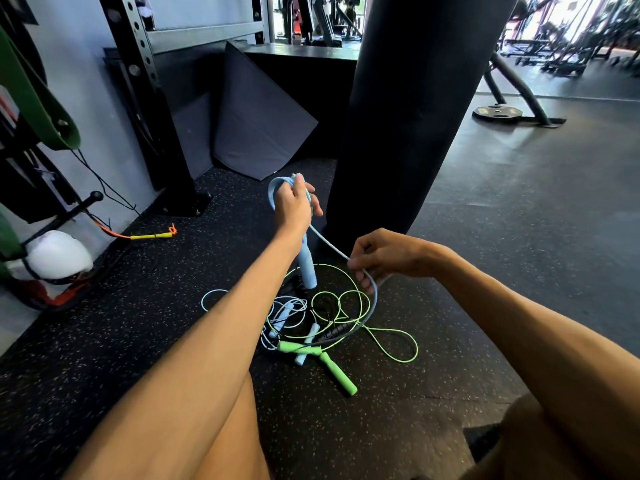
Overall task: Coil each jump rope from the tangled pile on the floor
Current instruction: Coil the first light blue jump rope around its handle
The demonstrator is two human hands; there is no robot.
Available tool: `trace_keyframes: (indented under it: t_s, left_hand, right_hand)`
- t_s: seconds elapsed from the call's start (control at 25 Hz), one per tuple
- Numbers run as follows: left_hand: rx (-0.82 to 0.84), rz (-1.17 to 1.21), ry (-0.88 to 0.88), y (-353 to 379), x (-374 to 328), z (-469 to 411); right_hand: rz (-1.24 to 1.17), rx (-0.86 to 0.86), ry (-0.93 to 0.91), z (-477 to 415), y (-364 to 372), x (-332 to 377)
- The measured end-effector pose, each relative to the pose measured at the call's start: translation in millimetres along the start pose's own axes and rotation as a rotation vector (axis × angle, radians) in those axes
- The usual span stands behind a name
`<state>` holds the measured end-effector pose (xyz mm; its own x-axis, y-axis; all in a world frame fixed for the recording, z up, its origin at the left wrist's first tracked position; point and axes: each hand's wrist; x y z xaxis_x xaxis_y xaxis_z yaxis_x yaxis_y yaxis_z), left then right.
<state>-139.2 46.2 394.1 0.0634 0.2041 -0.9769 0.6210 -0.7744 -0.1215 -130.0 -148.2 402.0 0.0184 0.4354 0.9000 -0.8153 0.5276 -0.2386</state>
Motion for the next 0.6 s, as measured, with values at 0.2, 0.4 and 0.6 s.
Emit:
trace_keyframes:
  t_s: [0.2,0.4,0.6]
  left_hand:
    - [0.218,-0.381,0.113,-3,4,6]
    - [0.600,-0.487,0.048,-1,4,15]
    - [0.849,-0.233,-0.040,-6,-15,28]
  right_hand:
    - [0.195,-0.081,-0.236,12,-1,26]
    - [0.352,-0.318,-0.487,9,-10,41]
    - [0.414,-0.558,-0.627,10,-16,47]
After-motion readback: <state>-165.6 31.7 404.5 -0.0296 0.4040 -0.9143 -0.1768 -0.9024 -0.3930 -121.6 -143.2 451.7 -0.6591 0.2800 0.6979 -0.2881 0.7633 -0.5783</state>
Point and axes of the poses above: each hand's wrist, its own z-axis away from the middle knuckle, its own y-axis out of the palm, x = y × z, and after that the axes turned 12 degrees about -z, right-handed
